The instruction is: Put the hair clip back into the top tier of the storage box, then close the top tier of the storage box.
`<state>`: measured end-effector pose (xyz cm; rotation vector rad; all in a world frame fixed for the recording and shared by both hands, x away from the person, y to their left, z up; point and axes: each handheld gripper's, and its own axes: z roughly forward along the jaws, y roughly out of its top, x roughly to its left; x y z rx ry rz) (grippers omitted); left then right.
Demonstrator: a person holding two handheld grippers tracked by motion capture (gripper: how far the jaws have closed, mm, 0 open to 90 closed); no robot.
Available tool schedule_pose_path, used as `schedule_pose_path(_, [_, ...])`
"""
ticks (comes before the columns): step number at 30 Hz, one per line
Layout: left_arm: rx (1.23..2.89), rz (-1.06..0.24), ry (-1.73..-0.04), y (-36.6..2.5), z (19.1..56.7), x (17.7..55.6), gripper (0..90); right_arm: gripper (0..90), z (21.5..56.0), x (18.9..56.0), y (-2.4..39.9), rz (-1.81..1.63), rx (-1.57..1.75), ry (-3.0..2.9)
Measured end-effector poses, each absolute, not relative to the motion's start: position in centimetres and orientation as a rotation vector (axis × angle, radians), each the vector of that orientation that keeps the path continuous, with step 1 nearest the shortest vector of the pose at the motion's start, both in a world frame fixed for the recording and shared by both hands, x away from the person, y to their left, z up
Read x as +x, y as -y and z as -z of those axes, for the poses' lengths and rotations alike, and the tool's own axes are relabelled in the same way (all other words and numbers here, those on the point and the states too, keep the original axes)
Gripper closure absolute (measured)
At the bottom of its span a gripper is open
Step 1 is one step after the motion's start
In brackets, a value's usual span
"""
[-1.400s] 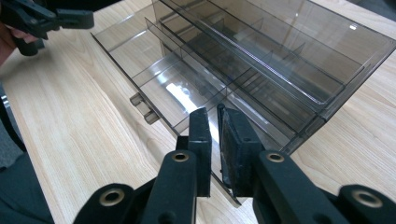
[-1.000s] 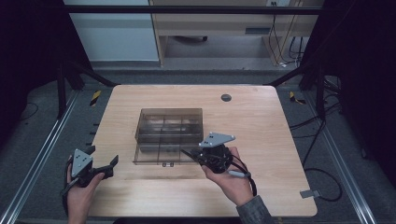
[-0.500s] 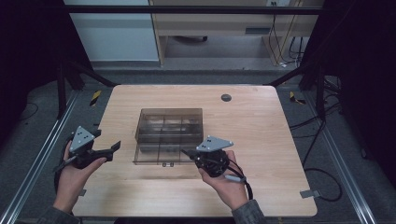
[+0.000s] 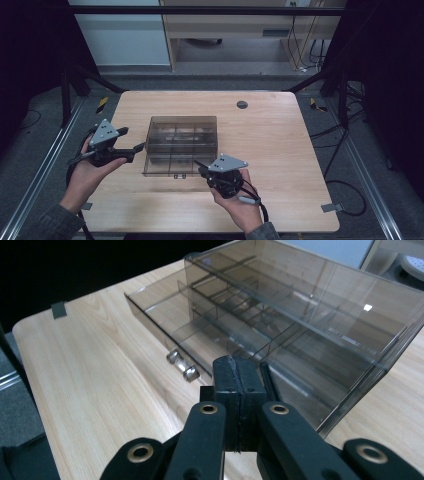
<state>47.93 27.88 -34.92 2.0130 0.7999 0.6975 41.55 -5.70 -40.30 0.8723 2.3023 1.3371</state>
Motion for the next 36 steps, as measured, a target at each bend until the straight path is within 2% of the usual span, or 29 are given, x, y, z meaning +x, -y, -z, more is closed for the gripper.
schedule_pose_path(6, [2.070,-0.701,-0.772,-26.3,34.3,48.4,36.2,90.0,41.2,41.4,5.4,-1.323,0.853,-2.345])
schedule_pose_path(12, [2.066,-0.633,-0.793,-25.8,33.8,49.1,54.8,90.0,42.2,41.0,4.9,-1.326,0.833,-2.357])
schedule_pose_path(24, [2.133,-0.626,-0.763,-25.4,33.5,50.1,88.1,90.0,43.4,40.5,4.8,-1.332,0.839,-2.356])
schedule_pose_path(36, [2.111,-0.630,-0.790,-24.6,33.9,51.5,89.6,90.0,44.6,40.1,4.1,-1.326,0.830,-2.365])
